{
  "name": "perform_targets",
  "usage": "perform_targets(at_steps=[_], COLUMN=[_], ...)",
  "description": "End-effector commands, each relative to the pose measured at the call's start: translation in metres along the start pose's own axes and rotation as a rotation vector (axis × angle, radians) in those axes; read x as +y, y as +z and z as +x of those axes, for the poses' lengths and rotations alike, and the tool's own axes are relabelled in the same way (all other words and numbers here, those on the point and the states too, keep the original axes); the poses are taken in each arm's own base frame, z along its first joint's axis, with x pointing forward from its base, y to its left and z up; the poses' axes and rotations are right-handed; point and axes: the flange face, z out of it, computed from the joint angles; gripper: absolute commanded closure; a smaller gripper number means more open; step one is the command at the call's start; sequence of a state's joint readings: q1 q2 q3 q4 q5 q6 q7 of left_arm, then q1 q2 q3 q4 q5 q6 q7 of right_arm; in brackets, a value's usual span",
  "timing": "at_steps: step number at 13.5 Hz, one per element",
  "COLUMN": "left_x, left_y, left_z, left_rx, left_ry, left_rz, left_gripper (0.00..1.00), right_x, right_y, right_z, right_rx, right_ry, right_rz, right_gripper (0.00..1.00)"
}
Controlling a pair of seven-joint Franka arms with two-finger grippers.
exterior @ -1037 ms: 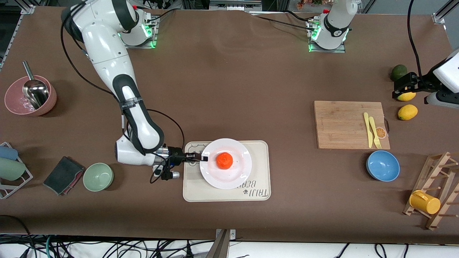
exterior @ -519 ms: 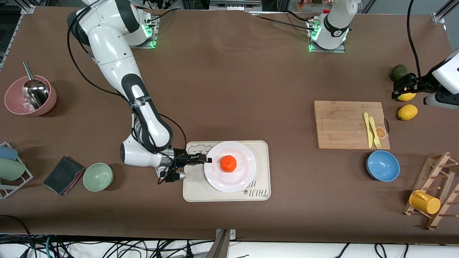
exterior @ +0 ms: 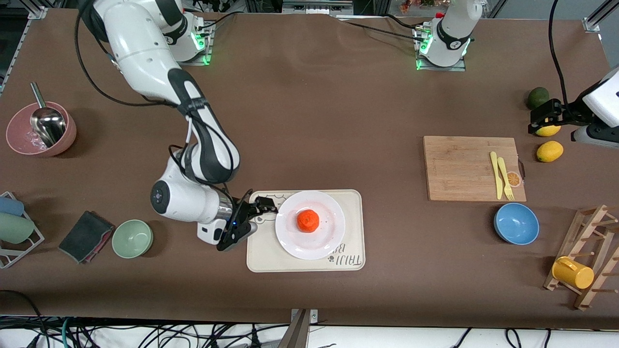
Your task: Place orange and plate with both arms
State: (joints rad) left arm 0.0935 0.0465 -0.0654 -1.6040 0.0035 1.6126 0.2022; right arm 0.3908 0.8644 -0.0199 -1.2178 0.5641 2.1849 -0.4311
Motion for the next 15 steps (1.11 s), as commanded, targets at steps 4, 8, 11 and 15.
perform_targets(at_steps=[4,8,11,15], left_x=[0.0,0.001,0.001,0.002], left_y=[-0.003,-0.003,-0.003,-0.003], left_z=[0.001,0.001,0.001,0.0], left_rx=[0.014,0.013,0.013,0.012], left_ry=[0.006,0.004,0.004,0.008], left_rz=[-0.018,-0.018,-0.018,-0.016], left_gripper=[0.0,0.0,0.0,0.0], right_x=[0.011,-0.02,-0.007,0.009], right_y=[-0.172,-0.287,-0.347,-0.381], right_z=[-0.052,-0.089,-0.107,-0.123], right_rx=[-0.269,-0.352,-0.311,-0.259], right_ry=[0.006,0.209,0.296,0.346], right_rz=[-0.272,-0.423,-0.46,-0.459], right_gripper=[0.0,0.0,0.0,0.0])
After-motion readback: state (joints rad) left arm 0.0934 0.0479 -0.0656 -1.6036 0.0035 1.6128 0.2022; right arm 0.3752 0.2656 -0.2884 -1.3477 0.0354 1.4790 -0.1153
